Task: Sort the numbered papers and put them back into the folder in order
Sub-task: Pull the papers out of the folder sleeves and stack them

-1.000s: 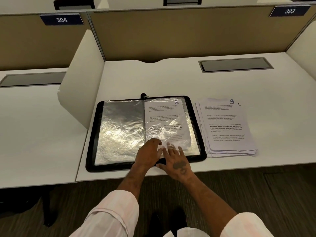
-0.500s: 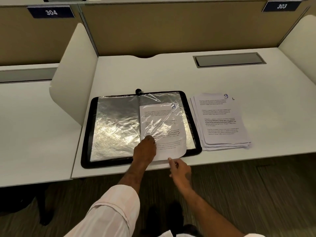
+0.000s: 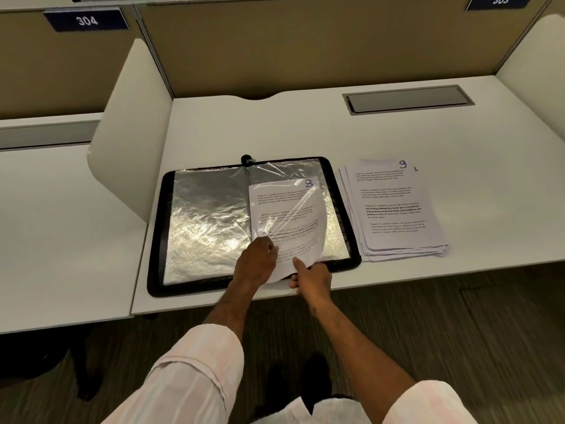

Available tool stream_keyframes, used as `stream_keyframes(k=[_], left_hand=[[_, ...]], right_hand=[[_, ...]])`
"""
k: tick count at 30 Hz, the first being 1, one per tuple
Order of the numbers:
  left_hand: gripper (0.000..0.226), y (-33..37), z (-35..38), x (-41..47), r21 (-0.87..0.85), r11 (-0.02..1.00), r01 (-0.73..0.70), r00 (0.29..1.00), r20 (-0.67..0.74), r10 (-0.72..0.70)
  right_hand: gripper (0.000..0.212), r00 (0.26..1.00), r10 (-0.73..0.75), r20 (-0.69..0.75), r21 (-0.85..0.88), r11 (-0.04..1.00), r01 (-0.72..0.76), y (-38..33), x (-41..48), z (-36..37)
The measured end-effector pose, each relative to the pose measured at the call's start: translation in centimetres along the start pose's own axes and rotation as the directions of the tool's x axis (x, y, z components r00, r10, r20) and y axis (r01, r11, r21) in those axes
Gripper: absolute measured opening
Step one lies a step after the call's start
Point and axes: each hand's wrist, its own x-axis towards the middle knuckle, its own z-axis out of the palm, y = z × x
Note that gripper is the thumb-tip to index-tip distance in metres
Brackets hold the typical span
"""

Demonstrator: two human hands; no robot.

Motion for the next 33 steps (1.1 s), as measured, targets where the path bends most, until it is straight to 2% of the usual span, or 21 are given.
stream_keyframes(k=[3,5,9,12,15,18,19,20,21,23,24,25,26,28,30,32,33], left_hand=[[0.028,0.3,-0.8,-0.5,0.004,0.999,-0.042,0.998,-0.047,0.042],[0.027,0.7,-1.6,-0.8,-0.006,0.998,-0.067,0.992,-0.110,0.066],[0.020,1.7,-4.0,-1.6,-0.030,0.997,-0.077,0.971,-0.230,0.068],[0.017,1.5,-5.9,-3.4,-0.065,0.993,-0.095,0.952,-0.298,0.072],[0.024,0.2,-7.0,-5.4,-0.257,0.966,-0.004,0.951,-0.299,-0.075],[0.018,-1.8,-8.0,-5.8,-0.261,0.959,0.110,0.917,-0.345,-0.199],[0.013,-2.5,-8.5,-5.7,-0.293,0.942,0.165,0.894,-0.359,-0.268],[0.012,-3.1,-8.8,-5.8,-0.314,0.926,0.209,0.875,-0.363,-0.321],[0.012,-3.8,-9.2,-5.9,-0.323,0.917,0.233,0.859,-0.373,-0.350],[0.014,-4.8,-9.6,-6.3,-0.390,0.882,0.265,0.825,-0.382,-0.417],[0.018,-5.2,-9.8,-6.6,-0.448,0.851,0.274,0.800,-0.385,-0.460],[0.026,-5.8,-9.7,-6.8,-0.503,0.817,0.282,0.776,-0.381,-0.502],[0.035,-6.3,-9.7,-7.0,-0.547,0.787,0.284,0.753,-0.380,-0.536],[0.046,-7.8,-9.4,-7.0,-0.608,0.745,0.275,0.732,-0.369,-0.572],[0.049,-8.5,-9.5,-7.2,-0.644,0.717,0.267,0.734,-0.346,-0.584],[0.048,-8.8,-9.8,-7.6,-0.668,0.695,0.265,0.753,-0.306,-0.582],[0.044,-9.1,-9.9,-7.8,-0.670,0.691,0.271,0.761,-0.291,-0.580]], right_hand=[[0.038,0.978,-0.206,0.015,-0.343,0.918,0.199,-0.1,-0.8,0.6],[0.045,0.933,-0.356,0.047,-0.547,0.773,0.323,-0.5,-2.3,0.9],[0.045,0.804,-0.571,0.166,-0.726,0.481,0.491,-1.6,-5.7,1.3],[0.038,0.660,-0.691,0.294,-0.742,0.270,0.614,-2.0,-8.7,1.4],[0.030,0.582,-0.686,0.437,-0.700,0.147,0.699,-2.5,-11.6,1.6],[0.032,0.517,-0.688,0.509,-0.701,0.017,0.713,-4.5,-14.7,1.6],[0.034,0.486,-0.685,0.543,-0.680,-0.020,0.733,-5.0,-15.5,1.1],[0.037,0.410,-0.689,0.598,-0.617,-0.068,0.784,-5.7,-16.9,-0.4],[0.038,0.372,-0.680,0.632,-0.550,-0.056,0.833,-6.1,-17.4,-1.9],[0.020,0.448,-0.637,0.627,-0.489,0.126,0.863,-7.1,-17.8,-4.1],[0.016,0.474,-0.628,0.617,-0.506,0.145,0.850,-8.3,-17.4,-4.6],[0.018,0.485,-0.629,0.607,-0.552,0.106,0.827,-10.0,-16.5,-4.4],[0.028,0.532,-0.599,0.598,-0.600,0.105,0.793,-12.2,-15.8,-4.1],[0.041,0.581,-0.594,0.557,-0.623,0.164,0.765,-16.4,-15.2,-4.4],[0.041,0.622,-0.628,0.468,-0.596,0.296,0.746,-19.3,-13.7,-7.0],[0.035,0.712,-0.634,0.303,-0.517,0.518,0.681,-20.4,-10.7,-9.8],[0.030,0.758,-0.613,0.223,-0.418,0.642,0.642,-20.5,-9.1,-11.1]])
